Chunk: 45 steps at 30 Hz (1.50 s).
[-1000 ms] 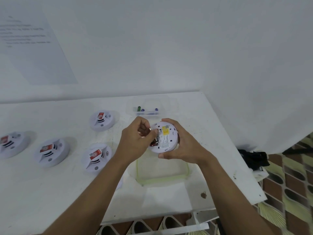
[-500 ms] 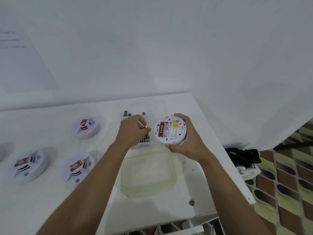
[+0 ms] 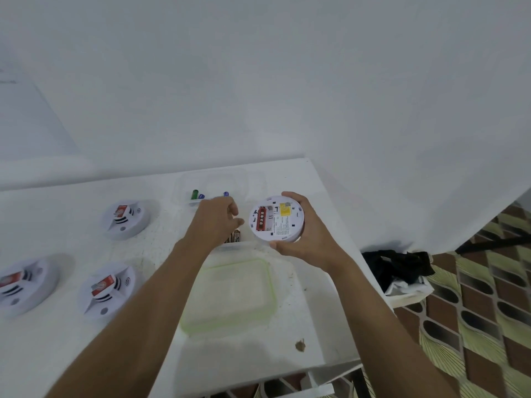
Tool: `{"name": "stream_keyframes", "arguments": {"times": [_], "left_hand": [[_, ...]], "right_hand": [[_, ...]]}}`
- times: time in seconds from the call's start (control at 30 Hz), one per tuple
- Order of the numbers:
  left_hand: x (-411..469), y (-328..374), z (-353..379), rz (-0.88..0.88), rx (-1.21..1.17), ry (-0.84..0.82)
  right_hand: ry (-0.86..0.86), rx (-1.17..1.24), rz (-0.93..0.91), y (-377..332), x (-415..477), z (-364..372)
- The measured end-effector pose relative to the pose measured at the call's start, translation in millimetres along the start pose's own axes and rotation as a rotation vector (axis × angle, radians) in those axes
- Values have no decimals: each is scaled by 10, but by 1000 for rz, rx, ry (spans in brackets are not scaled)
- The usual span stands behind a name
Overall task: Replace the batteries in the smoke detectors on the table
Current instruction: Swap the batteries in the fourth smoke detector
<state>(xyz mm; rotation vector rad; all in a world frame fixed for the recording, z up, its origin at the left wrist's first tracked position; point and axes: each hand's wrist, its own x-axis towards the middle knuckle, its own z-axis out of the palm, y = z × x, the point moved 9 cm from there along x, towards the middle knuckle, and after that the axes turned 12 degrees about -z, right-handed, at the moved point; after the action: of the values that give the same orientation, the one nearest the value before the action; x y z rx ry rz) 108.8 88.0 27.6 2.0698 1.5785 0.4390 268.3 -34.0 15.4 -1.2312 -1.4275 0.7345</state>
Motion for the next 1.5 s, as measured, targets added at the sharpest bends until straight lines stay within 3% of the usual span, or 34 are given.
{"name": "stream_keyframes", "arguments": {"times": [0.17,0.33,0.63,0.87,1.2,1.3,1.5], "left_hand": [[-451,441,-255,354,-195,132],[-682,643,-153,536,-74,80],[-798,760,-23,509,9,16],[-1006,867,19,551,91,84],[-996,796,-132,515,-67,132],[-995,777,-239,554,-21,162],[-1036,721,-275,584,-37,83]], "right_hand": [[-16,-33,-4,-50,14,-52],[-62,-66,-5,-59,-7,-114],[-136,-101,-39,-154,-91,-218],[-219,-138,-59,-177,-84,-276],[-218,-56,-41,-200,-127,-236],[-217,-52,-53,-229,-127,-179],[-200,-26,-66,-274,-49,-137]]}}
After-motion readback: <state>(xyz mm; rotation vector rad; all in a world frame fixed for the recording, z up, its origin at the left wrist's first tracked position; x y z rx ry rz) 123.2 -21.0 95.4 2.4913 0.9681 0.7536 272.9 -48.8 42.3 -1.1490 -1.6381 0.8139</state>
